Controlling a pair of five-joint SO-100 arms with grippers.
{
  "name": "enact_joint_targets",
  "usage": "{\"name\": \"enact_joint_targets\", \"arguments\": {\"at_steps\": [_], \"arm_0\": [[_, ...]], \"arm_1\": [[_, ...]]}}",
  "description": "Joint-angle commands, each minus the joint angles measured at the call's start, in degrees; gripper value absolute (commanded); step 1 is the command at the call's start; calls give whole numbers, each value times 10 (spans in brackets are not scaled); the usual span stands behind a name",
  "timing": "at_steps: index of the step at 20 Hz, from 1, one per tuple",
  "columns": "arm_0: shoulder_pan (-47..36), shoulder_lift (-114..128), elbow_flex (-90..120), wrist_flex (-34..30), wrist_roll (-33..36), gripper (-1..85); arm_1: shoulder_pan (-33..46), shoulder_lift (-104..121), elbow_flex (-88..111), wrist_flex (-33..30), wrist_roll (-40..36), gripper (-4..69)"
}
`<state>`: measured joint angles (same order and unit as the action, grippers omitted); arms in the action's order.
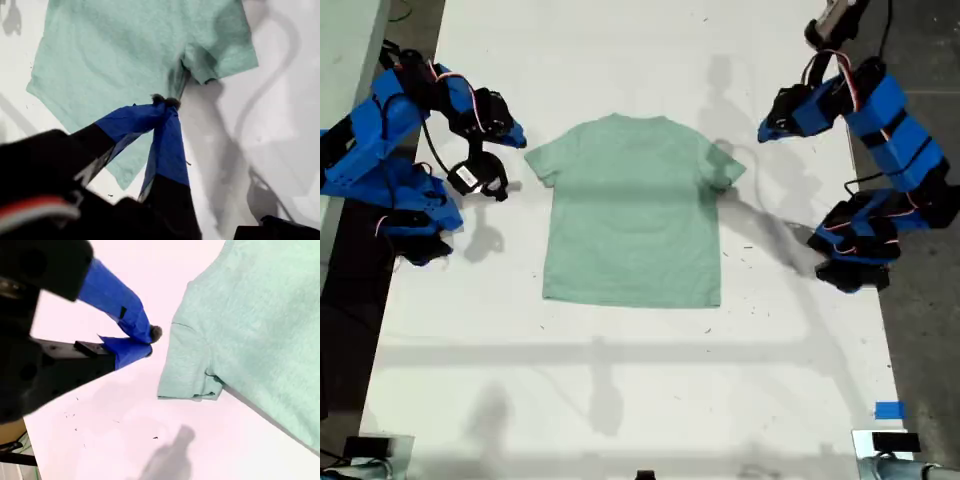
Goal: Fold t-shirt
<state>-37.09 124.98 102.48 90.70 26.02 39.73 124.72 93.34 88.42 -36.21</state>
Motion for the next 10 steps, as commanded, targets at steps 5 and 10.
{"name": "enact_joint_targets", "arguments": {"at_steps": [5,10], "arm_0": [[-16,-1,-31,11,10,17],[-18,-4,-28,11,12,19]], "arm_1": [[27,-7,-33,11,-139,340],[64,0,20,-22,-194,345]]}}
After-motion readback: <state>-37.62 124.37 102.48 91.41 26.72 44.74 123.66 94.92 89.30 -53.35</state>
